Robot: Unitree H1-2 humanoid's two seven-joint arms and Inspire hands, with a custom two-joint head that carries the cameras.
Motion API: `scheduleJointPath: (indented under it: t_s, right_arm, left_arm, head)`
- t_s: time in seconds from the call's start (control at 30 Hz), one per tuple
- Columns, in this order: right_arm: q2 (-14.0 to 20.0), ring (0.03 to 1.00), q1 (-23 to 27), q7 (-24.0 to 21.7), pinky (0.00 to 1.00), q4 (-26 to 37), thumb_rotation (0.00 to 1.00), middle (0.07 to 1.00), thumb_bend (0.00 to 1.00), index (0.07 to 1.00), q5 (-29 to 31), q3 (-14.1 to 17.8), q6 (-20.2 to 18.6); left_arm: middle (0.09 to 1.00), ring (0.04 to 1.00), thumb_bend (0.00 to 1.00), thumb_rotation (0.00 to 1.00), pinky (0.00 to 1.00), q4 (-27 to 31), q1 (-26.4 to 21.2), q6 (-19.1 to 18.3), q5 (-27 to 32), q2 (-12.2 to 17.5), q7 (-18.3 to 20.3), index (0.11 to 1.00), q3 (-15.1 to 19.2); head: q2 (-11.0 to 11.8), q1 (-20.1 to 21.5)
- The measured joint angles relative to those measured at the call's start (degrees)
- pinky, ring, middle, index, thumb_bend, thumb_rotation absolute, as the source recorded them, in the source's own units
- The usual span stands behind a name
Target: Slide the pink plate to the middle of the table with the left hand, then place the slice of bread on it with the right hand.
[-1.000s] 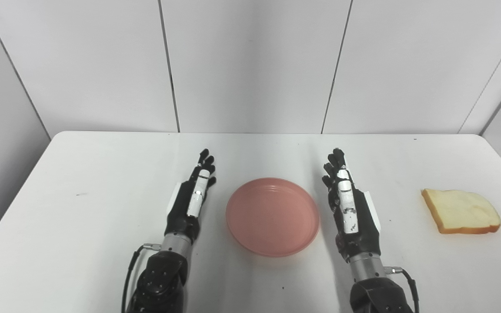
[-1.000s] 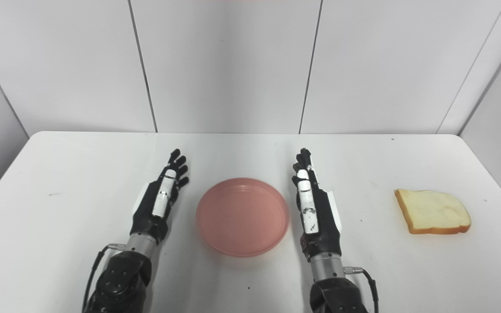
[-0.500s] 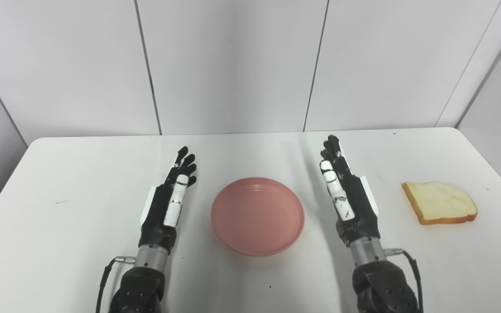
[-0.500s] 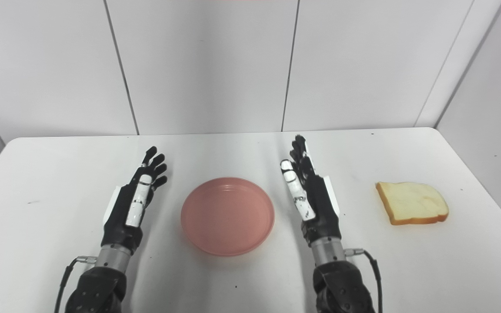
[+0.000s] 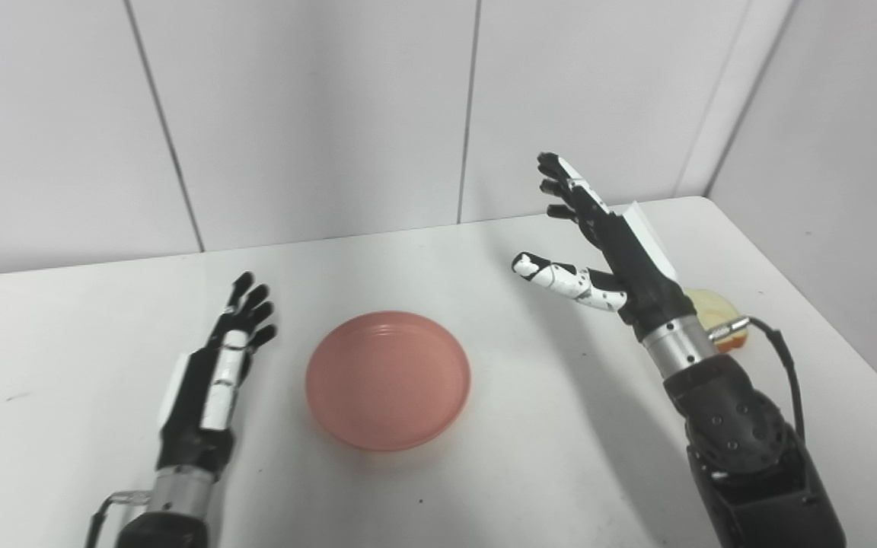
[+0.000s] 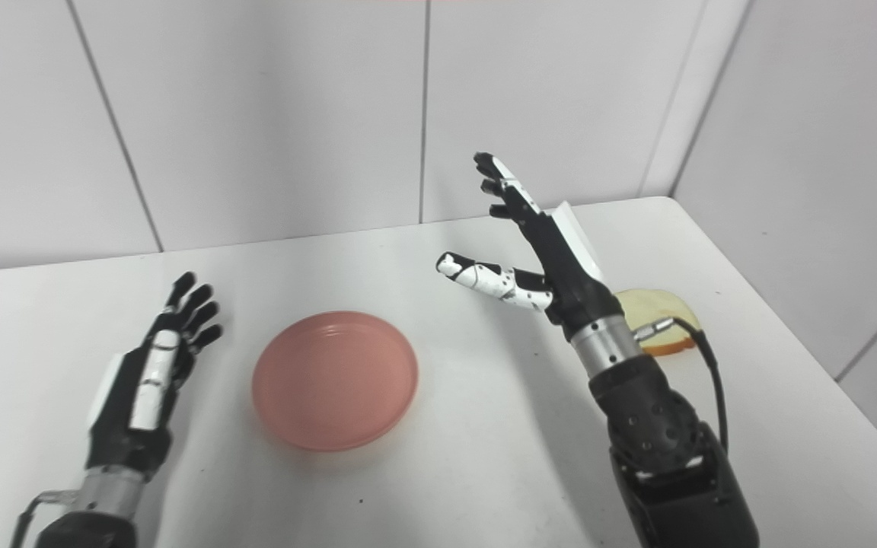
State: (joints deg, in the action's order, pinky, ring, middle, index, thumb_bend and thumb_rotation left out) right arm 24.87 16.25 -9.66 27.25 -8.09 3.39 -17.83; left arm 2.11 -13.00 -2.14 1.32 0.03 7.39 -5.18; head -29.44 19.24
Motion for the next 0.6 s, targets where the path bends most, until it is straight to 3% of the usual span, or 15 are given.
scheduleJointPath:
  t_s: [0.37,0.6]
  right_arm:
    - [13.1,1.0,5.4,-10.3,0.98,0.1,0.34,1.0,1.0,1.0,4.2,1.9,-8.3]
    - [23.8,1.0,5.9,-20.8,0.97,-2.2,0.29,1.0,1.0,1.0,-1.6,0.4,-9.1]
  left_arm:
    - [0.963,0.948,0.46,1.0,0.94,1.0,0.2,-0.4,4.8,0.7,1.7,0.956,0.7]
    - [0.952,0.934,0.46,1.0,0.92,1.3,0.4,-0.4,4.9,1.1,1.7,0.946,0.8]
  head:
    - [0.1,3.6]
    - [-0.2,4.5]
